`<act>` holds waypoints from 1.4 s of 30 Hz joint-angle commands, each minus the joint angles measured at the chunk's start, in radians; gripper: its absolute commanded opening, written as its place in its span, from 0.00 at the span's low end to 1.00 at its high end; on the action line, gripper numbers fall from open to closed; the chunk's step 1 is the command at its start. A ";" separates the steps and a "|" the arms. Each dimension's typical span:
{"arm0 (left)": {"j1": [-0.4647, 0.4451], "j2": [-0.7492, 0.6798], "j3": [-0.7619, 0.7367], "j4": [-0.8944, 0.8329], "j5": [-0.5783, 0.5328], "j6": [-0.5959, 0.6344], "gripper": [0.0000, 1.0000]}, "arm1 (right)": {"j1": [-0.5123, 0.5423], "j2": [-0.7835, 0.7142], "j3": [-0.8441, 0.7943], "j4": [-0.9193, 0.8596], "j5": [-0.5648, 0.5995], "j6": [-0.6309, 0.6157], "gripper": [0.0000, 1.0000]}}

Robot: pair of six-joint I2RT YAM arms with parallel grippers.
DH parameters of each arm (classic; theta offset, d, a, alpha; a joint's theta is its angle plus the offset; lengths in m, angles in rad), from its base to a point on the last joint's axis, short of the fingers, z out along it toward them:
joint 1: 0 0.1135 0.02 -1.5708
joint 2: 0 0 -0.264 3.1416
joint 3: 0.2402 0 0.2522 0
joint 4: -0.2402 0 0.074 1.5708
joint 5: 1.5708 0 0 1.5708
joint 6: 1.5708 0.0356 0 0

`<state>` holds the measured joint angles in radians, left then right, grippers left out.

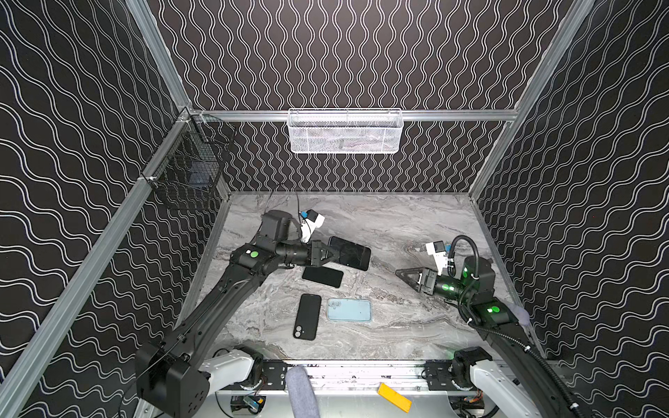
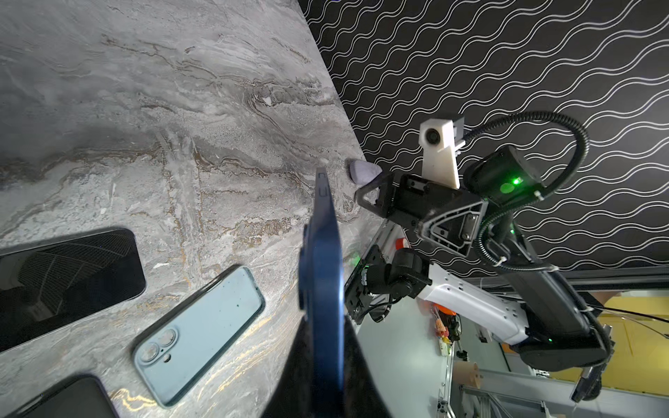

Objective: Put the phone into the phone case
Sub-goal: 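Lift the phone upright with the left gripper while the right gripper withdraws, then move the right gripper to the upright phone and grasp its edge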

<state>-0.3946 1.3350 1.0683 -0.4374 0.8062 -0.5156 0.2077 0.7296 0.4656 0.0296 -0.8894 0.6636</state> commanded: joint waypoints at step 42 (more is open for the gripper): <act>-0.032 0.040 -0.197 0.826 0.126 -0.569 0.00 | 0.153 0.369 -0.020 1.044 -0.013 0.644 0.66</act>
<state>-0.4213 1.3705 0.8635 0.3225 0.9447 -1.0950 0.3588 1.0904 0.4282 1.0439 -0.9138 1.3090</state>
